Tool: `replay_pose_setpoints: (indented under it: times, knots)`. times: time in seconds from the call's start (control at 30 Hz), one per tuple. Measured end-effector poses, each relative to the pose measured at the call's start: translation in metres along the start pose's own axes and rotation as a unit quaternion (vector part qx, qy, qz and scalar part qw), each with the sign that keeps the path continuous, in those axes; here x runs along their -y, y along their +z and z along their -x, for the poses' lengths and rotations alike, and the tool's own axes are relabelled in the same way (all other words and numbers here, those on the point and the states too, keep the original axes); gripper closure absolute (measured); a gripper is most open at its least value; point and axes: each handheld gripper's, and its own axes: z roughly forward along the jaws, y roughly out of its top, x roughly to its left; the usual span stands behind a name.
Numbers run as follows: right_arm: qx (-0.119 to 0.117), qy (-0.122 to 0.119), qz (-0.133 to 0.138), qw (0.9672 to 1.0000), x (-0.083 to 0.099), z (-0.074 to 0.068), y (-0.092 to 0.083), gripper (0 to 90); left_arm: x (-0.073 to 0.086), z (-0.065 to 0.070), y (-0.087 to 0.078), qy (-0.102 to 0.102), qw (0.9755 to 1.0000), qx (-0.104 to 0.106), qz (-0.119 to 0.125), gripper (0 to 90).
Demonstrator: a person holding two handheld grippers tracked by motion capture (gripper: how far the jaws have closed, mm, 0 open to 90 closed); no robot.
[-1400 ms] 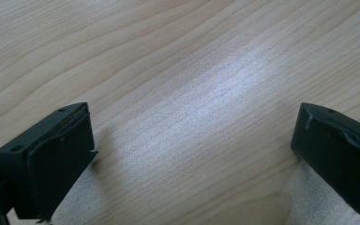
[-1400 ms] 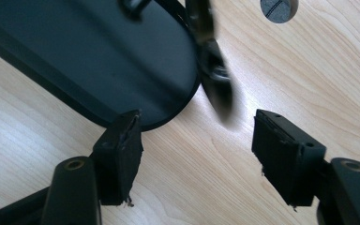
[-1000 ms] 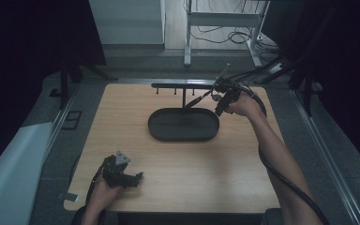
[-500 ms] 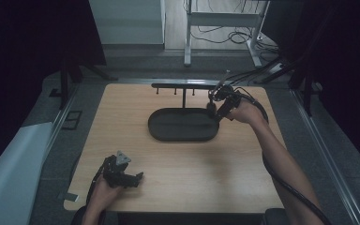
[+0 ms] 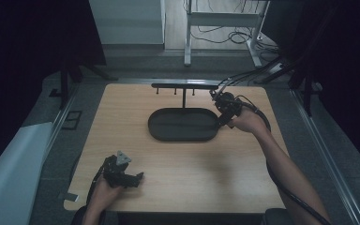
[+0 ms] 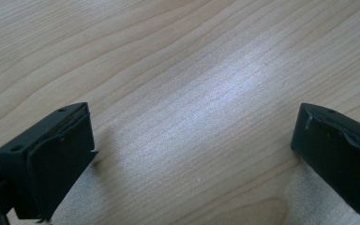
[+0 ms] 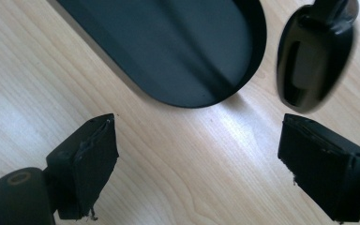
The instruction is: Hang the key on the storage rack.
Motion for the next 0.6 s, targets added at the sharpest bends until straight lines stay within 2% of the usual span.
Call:
replay_pose_setpoints:
  times: [0.6]
  knots:
    - [-0.003,0.003,0.025,0.9997,0.040,-0.005,-0.001,3.1,-0.001,0.001,0.001,-0.002,1.0000,0.002,0.001,0.0]
